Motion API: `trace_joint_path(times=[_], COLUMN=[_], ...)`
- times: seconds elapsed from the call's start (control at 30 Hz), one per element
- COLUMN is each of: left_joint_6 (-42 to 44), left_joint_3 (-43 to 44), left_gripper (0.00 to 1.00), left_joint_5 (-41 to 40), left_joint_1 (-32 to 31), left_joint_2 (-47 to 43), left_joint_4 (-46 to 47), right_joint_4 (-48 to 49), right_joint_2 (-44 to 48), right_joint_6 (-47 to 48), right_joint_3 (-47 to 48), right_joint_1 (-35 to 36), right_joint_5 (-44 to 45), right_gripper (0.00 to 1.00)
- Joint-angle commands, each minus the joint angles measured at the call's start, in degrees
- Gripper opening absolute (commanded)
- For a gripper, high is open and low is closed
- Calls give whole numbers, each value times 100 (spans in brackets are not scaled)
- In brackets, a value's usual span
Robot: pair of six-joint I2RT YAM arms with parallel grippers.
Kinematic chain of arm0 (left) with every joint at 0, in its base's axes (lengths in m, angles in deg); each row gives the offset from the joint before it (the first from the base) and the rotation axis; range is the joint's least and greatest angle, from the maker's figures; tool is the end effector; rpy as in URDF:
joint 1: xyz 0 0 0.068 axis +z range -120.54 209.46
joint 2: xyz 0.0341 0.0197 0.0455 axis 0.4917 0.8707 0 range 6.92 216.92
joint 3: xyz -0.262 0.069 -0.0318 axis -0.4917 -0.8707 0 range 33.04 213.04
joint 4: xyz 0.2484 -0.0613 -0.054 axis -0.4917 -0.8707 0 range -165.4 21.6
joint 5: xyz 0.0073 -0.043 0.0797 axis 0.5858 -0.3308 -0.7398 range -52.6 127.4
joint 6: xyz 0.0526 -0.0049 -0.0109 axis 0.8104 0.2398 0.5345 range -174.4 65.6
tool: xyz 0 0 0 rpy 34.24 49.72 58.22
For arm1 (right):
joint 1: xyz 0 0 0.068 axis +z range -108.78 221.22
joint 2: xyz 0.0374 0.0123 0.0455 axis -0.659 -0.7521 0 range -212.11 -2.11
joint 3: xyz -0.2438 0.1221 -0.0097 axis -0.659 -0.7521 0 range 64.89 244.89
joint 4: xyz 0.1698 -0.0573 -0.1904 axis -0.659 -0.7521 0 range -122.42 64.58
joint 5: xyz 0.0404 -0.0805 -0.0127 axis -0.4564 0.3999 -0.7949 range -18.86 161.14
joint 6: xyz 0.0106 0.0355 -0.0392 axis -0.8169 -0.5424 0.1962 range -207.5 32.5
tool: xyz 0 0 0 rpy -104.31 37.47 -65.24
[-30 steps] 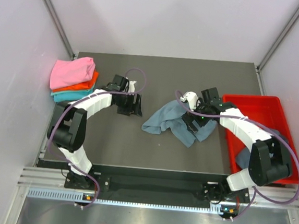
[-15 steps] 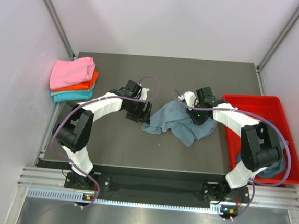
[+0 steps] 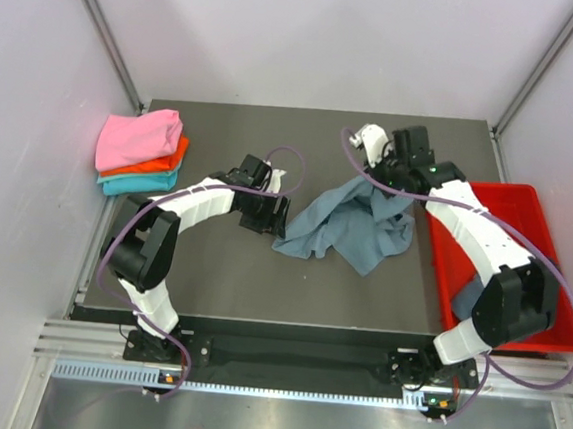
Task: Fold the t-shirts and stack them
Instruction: Flatten the tshirt out
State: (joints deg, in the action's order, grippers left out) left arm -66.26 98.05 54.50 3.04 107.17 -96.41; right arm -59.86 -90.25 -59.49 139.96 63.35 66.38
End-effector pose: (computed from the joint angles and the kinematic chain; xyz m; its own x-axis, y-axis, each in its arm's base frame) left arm 0.3091 -0.1652 0.1844 -0.8944 0.2250 -0.3866 0.3678 0.8617 -0.3495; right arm 0.3117 0.1299 0.2997 -0.4025 -0.6688 -0.6251 -0.6979 0.6660 -0.2632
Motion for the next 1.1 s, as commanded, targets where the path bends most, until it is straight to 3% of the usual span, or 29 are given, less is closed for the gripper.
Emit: trace_joint_path(times=[0.0, 0.17, 0.37, 0.53, 0.67, 0.83, 0.9, 1.07], left_joint_6=[105, 219, 193, 271, 473, 1131, 1535, 1626], left_joint_3=[2, 160, 459, 442, 460, 714, 1012, 1619], left_gripper=[74, 65, 63, 63, 68, 84, 85, 86], left_joint_5=[-67, -49, -137, -382, -899, -1840, -2245, -2642], left_joint_1=[-39, -145, -312, -382, -373, -216, 55, 786], left_joint_2=[-49, 223, 347, 136, -110, -690, -883, -1042], left_joint_4=[234, 261, 173, 121, -2, 23, 181, 401], right_joint_4=[-151, -221, -99, -107, -335, -380, -318, -46], right_joint_2=[280, 166, 78, 95, 104, 42, -63, -536], right_joint_6=[152, 135, 56, -103, -24, 108, 38, -375], right_joint_3=[700, 966, 1080, 1720, 2450, 3268, 3636, 4724], right_joint_1=[72, 81, 55, -16, -16, 19, 28, 212], right_joint_5=[-228, -237, -176, -280, -517, -711, -772, -1150], right_gripper=[0, 0, 0, 0, 0, 0, 0, 0])
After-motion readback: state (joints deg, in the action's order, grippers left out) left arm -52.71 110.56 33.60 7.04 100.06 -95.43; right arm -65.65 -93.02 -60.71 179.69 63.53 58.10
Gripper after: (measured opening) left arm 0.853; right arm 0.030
